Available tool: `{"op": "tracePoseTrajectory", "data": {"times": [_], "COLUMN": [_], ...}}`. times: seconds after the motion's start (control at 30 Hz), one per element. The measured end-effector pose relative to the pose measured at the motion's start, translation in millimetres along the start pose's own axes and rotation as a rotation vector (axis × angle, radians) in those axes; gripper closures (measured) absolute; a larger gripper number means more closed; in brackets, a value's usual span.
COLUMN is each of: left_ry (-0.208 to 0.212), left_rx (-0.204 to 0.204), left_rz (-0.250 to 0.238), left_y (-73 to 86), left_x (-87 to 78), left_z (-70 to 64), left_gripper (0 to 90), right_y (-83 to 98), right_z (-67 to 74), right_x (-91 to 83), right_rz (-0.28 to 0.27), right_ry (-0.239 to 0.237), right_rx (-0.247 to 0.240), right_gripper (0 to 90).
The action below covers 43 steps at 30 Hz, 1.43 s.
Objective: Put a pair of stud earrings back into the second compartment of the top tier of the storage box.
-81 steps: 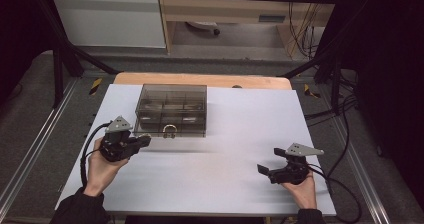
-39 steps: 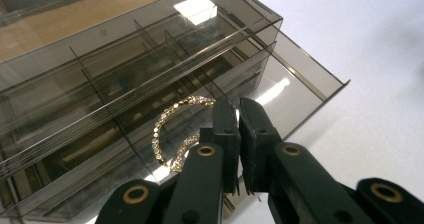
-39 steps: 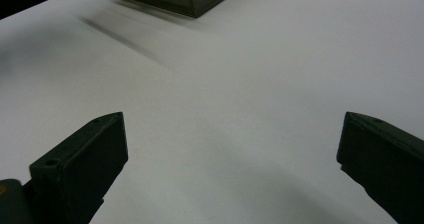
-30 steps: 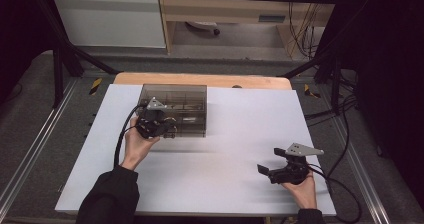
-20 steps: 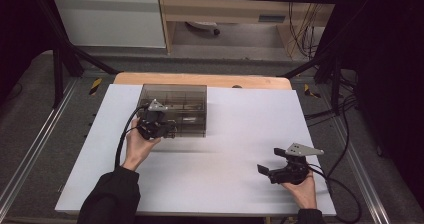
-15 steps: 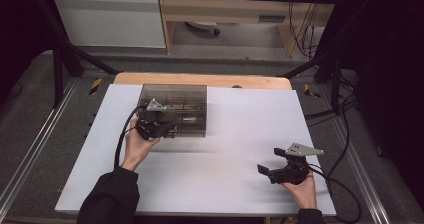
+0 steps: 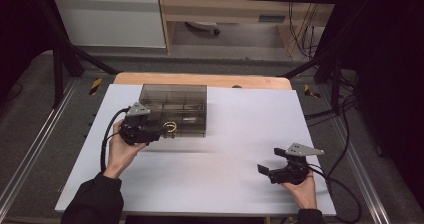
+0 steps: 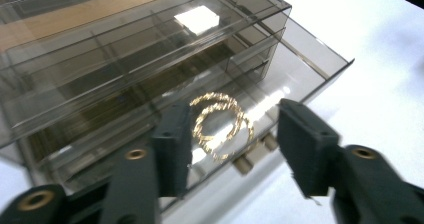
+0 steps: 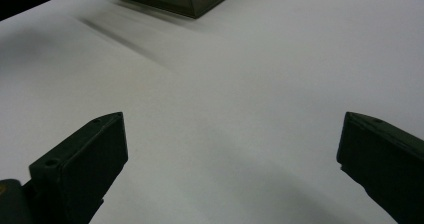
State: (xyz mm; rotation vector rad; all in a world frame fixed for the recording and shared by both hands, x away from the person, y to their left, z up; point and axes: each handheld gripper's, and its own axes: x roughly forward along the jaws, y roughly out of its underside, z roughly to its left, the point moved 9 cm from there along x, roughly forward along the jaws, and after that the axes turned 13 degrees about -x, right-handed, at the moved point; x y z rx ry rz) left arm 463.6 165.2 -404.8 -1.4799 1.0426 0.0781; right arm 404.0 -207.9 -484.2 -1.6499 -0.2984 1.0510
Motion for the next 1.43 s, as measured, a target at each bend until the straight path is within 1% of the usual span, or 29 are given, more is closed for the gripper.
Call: {"op": "tracePoseTrajectory", "data": {"times": [0.03, 0.07, 0.13, 0.2, 0.23, 0.27, 0.3, 0.33, 0.37, 0.4, 0.5, 0.53, 0.57, 0.63, 0.67, 0.7, 0.77, 0.8, 0.83, 0.87, 0.9, 0.93, 0.97, 1.03, 1.07, 1.1, 1.27, 1.3, 1.43], "left_ry": [0.007, 0.007, 0.016, 0.017, 0.022, 0.022, 0.022, 0.021, 0.020, 0.011, 0.007, 0.014, 0.014, 0.009, 0.009, 0.007, 0.001, 0.001, 0.000, 0.000, -0.003, -0.003, -0.009, -0.011, -0.027, -0.034, -0.041, -0.040, -0.041], "left_rx": [-0.002, -0.002, 0.001, 0.002, 0.006, 0.006, 0.009, 0.016, 0.018, 0.024, 0.018, 0.015, 0.015, 0.012, 0.012, 0.012, 0.014, 0.014, 0.008, 0.008, 0.009, 0.009, 0.008, 0.007, 0.009, 0.007, -0.006, -0.009, -0.011], "left_rz": [-0.006, -0.006, -0.007, -0.009, -0.009, -0.009, -0.010, -0.010, -0.011, -0.010, -0.019, -0.027, -0.027, -0.035, -0.035, -0.036, -0.041, -0.041, -0.047, -0.047, -0.041, -0.041, -0.039, -0.038, -0.026, -0.027, -0.027, -0.028, -0.029], "left_y": [3.7, 3.7, 10.6, 12.8, 18.0, 18.0, 20.9, 23.8, 26.7, 32.6, 37.7, 43.7, 43.7, 51.8, 51.8, 57.6, 63.6, 63.6, 70.5, 70.5, 78.9, 78.9, 86.7, 90.2, 95.5, 97.2, 105.4, 106.5, 109.2], "left_x": [-4.5, -4.5, -10.4, -11.9, -14.6, -14.6, -15.6, -16.6, -17.4, -19.1, -21.0, -23.1, -23.1, -25.9, -25.9, -27.8, -29.7, -29.7, -30.7, -30.7, -30.9, -30.9, -30.9, -30.7, -30.3, -30.2, -29.4, -29.4, -29.1], "left_z": [1.5, 1.5, 2.9, 3.4, 4.1, 4.1, 4.3, 4.9, 5.5, 8.2, 10.7, 12.7, 12.7, 17.3, 17.3, 20.4, 24.1, 24.1, 27.5, 27.5, 31.5, 31.5, 35.8, 37.9, 42.5, 44.4, 51.7, 52.8, 55.2], "left_gripper": [39.2, 37.1, 33.6, 30.5, 29.0, 27.5, 27.5, 24.2, 24.2, 20.8, 18.0, 17.1, 16.2, 14.0, 13.5, 12.8, 11.2, 10.9, 10.5, 10.2, 10.1, 9.7, 9.7, 9.7, 9.6, 9.5, 9.1, 8.9, 8.9], "right_y": [0.1, 0.1, 0.4, 0.3, 0.1, 0.0, 0.0, 0.0, 0.0, -0.1, 0.0, 0.1, 0.1, 0.4, 0.4, 0.8, 1.3, 1.3, 1.3, 1.3, 1.3, 1.3, 1.5, 1.4, 1.7, 2.0, 2.2, 2.6, 3.1], "right_z": [0.1, 0.1, 0.0, 0.1, 0.1, 0.2, 0.2, 0.4, 0.4, 0.3, 0.3, 0.5, 0.5, 0.1, 0.1, 0.7, 1.2, 1.2, 1.3, 1.3, 1.5, 1.5, 1.8, 1.8, 2.1, 2.3, 3.0, 2.8, 3.3], "right_x": [0.2, 0.2, 0.3, 0.3, 0.3, 0.3, 0.3, 0.0, 0.0, -0.1, 0.1, 0.2, 0.2, 0.3, 0.3, 1.0, 1.1, 1.1, 1.2, 1.2, 1.4, 1.4, 1.5, 1.8, 2.2, 2.2, 2.3, 2.5, 3.1], "right_rz": [0.000, 0.000, 0.002, 0.001, 0.000, 0.000, 0.000, -0.001, -0.001, -0.002, -0.001, -0.001, -0.001, 0.001, 0.001, 0.003, 0.006, 0.006, 0.006, 0.006, 0.006, 0.006, 0.008, 0.006, 0.008, 0.010, 0.010, 0.012, 0.015], "right_ry": [0.000, 0.000, 0.000, 0.000, 0.000, 0.000, 0.000, -0.001, -0.001, -0.001, 0.000, -0.001, -0.001, 0.000, 0.000, -0.002, -0.005, -0.005, -0.005, -0.005, -0.005, -0.005, -0.006, -0.006, -0.007, -0.008, -0.010, -0.011, -0.012], "right_rx": [0.000, 0.000, -0.001, -0.002, 0.001, 0.000, 0.000, 0.000, 0.000, 0.000, 0.001, 0.001, 0.001, -0.003, -0.003, -0.002, -0.002, -0.002, 0.000, 0.000, 0.000, 0.000, 0.002, 0.001, 0.001, 0.001, 0.001, -0.006, -0.004], "right_gripper": [0.5, 0.5, 0.5, 0.5, 0.5, 0.5, 0.5, 0.5, 0.5, 0.4, 0.5, 0.5, 0.5, 0.4, 0.4, 0.4, 0.4, 0.4, 0.3, 0.3, 0.3, 0.3, 0.3, 0.3, 0.3, 0.3, 0.3, 0.3, 0.3]}}
